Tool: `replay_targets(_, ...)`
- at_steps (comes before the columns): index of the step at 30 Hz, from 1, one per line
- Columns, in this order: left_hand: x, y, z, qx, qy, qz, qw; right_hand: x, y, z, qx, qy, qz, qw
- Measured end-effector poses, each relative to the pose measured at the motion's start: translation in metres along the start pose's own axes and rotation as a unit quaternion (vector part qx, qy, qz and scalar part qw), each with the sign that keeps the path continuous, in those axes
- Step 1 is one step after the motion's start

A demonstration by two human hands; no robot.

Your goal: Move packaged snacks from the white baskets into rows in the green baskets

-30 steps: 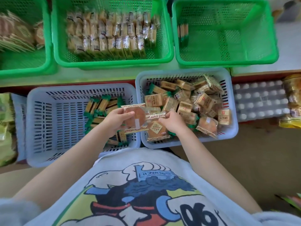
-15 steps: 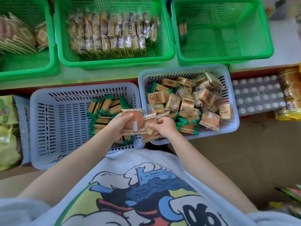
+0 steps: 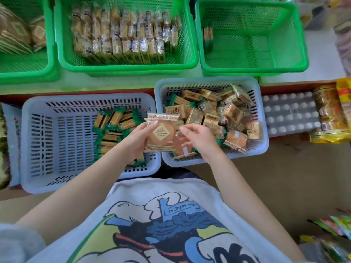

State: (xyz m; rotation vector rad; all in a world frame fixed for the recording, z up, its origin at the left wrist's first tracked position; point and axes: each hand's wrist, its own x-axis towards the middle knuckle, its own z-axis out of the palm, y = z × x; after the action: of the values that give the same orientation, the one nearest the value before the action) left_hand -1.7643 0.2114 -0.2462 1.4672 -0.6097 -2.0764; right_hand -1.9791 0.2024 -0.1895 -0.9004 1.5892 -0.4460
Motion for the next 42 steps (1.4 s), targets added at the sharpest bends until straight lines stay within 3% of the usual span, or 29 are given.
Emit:
replay_targets(4,-0.006,-0.003,0.004,0.005,0.068,0.013,0.998,0.025,0.017,-0.015,-0.202,0.033,0.036,0.978)
replay_targets(6,-0.012,-0.008,0.004,-0.001,0.094,0.002,0.996,0.035,0.027,-0.018,-0.292,-0.002,0.081,0.953)
replay_targets(9,-0.019,-0.018,0.009,-0.016,0.129,-0.018,0.991,0.043,0.041,-0.01,-0.261,-0.053,0.117,0.957)
replay_targets(13,-0.025,-0.028,0.015,-0.043,0.188,-0.025,0.981,0.05,0.05,-0.007,-0.27,-0.028,0.081,0.959)
replay_targets(18,-0.029,-0.024,0.023,-0.042,0.213,-0.038,0.975,0.039,0.035,-0.028,-0.172,-0.064,0.049,0.982)
replay_targets(21,-0.028,-0.008,0.025,-0.009,0.225,-0.022,0.974,0.026,0.024,-0.043,0.01,-0.028,0.024,0.999)
replay_targets(23,-0.029,0.008,0.026,0.009,0.217,-0.006,0.976,0.016,0.009,-0.048,0.133,-0.002,-0.002,0.991)
replay_targets(26,-0.035,0.038,0.028,0.021,0.172,0.027,0.985,0.002,-0.015,-0.042,0.194,-0.015,-0.047,0.98)
replay_targets(29,-0.046,0.065,0.026,0.007,0.126,0.068,0.99,-0.011,-0.04,-0.011,0.144,-0.041,-0.107,0.983)
replay_targets(36,-0.099,0.109,-0.039,-0.046,0.057,0.143,0.987,-0.033,-0.099,0.095,0.044,-0.005,-0.201,0.979)
replay_targets(42,-0.141,0.132,-0.15,-0.088,0.107,0.213,0.967,-0.042,-0.164,0.231,-0.02,-0.106,-0.192,0.975)
